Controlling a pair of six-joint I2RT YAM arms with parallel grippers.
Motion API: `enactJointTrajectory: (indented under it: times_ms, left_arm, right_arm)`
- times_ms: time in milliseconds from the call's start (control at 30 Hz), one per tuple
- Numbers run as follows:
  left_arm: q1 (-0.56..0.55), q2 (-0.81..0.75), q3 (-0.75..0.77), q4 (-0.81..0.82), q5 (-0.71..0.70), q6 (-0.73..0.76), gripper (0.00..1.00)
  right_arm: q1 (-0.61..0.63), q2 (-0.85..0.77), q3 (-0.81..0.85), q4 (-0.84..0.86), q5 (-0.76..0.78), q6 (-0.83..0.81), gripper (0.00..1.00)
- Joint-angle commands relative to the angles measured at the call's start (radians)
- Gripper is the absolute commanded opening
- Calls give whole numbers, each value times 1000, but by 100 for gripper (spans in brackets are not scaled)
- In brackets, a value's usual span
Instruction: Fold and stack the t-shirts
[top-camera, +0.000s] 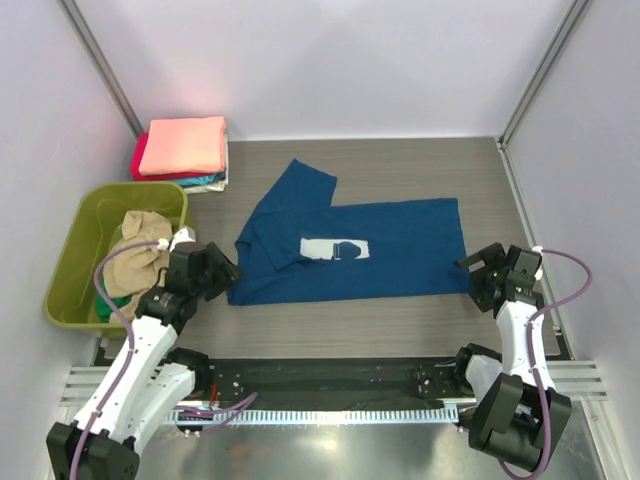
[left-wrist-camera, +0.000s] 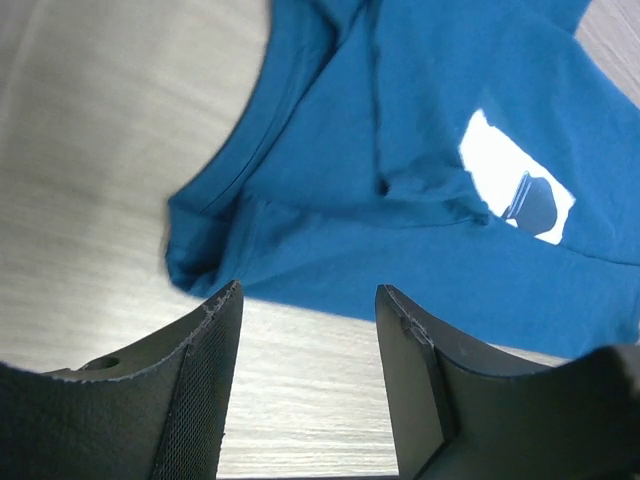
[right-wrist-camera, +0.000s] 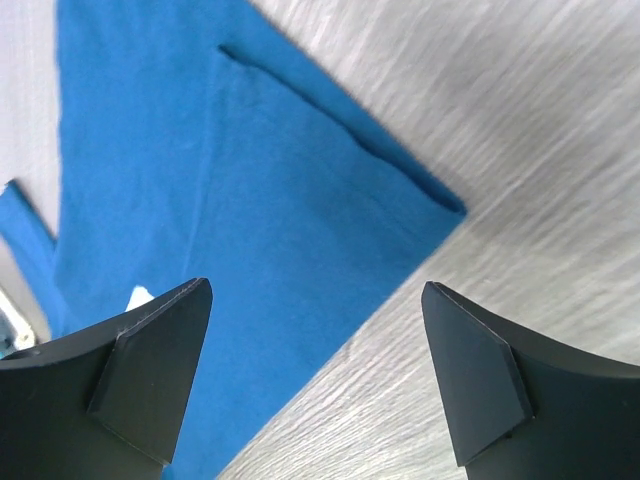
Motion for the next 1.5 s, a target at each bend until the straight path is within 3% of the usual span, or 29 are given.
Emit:
enactJointTrajectory:
  times_ms: [0,167,500,800,1033,1167,1467]
  left_arm:
    - [-23,85,116,67,-13,90,57]
    - [-121,339,302,141,-102,151,58]
    - [-115,941,815,259,-254,369,58]
    - [-77,1520,1389,267,-125,463,59]
    - [-28,1856,1801,267,4,430,60]
    - [-26,1957,1921,260,55,434,62]
    - [-28,1983,1880,273,105,452,65]
  right_arm:
    - [0,-38,-26,100,-75,17,92]
    - [10,-34,9,144,-66,-35,93]
    - [84,63,39,238,-120,-70,94]
    - [237,127,62,253,-108,-90,97]
    - [263,69,52,238,-128,-115,99]
    - [265,49,51,221,-122,-133,100]
    - [267,90,19,255,-108,-124,99]
